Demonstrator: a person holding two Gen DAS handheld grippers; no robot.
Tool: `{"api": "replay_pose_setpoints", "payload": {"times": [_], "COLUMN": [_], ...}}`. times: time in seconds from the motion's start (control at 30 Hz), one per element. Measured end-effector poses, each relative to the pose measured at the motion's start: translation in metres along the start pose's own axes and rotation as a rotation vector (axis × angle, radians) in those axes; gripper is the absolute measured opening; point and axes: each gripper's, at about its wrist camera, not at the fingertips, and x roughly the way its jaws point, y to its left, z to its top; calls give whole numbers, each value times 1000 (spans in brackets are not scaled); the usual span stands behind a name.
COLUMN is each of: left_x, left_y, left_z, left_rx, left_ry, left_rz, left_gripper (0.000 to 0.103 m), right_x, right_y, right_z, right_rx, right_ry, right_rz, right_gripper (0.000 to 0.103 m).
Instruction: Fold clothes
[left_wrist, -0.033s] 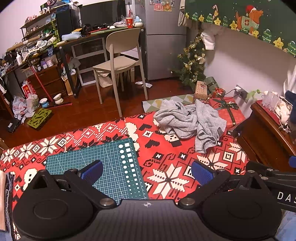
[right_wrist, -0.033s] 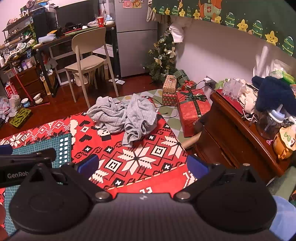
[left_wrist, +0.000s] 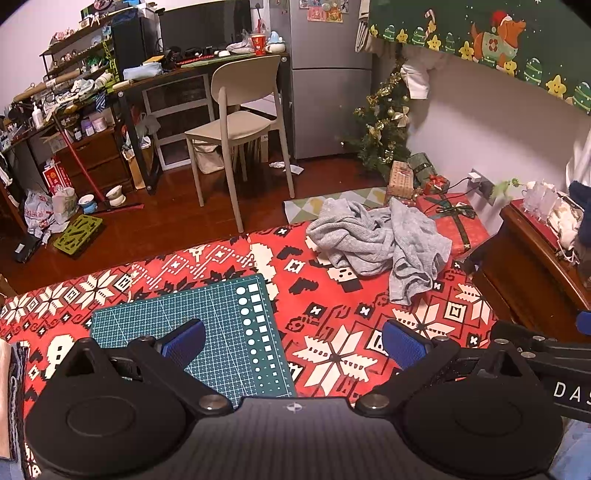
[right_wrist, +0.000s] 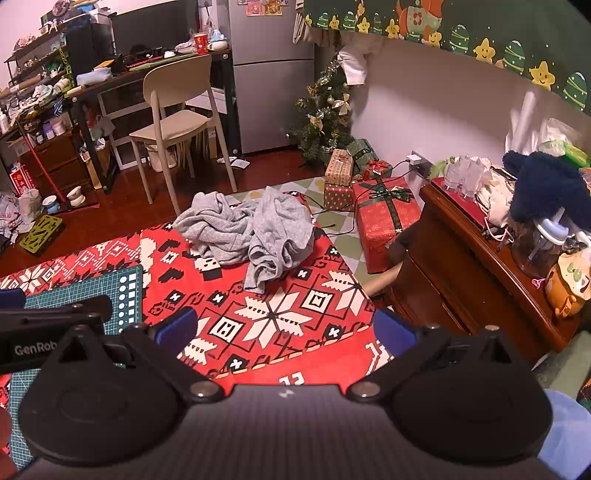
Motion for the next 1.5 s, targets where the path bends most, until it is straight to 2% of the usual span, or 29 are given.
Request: {"api": "replay_pose_setpoints", "payload": {"times": [1.5], "left_x": [2], "left_y": [-3], "left_z": [1], "left_rx": [8], "left_ry": [-2], "left_rz": [-13], "left_gripper": [103], "right_x": [3], "right_y": [-3], "right_z": [-2], "right_rx": [7], "right_ry": [8], "right_rz": [-8], "right_gripper": [102]}}
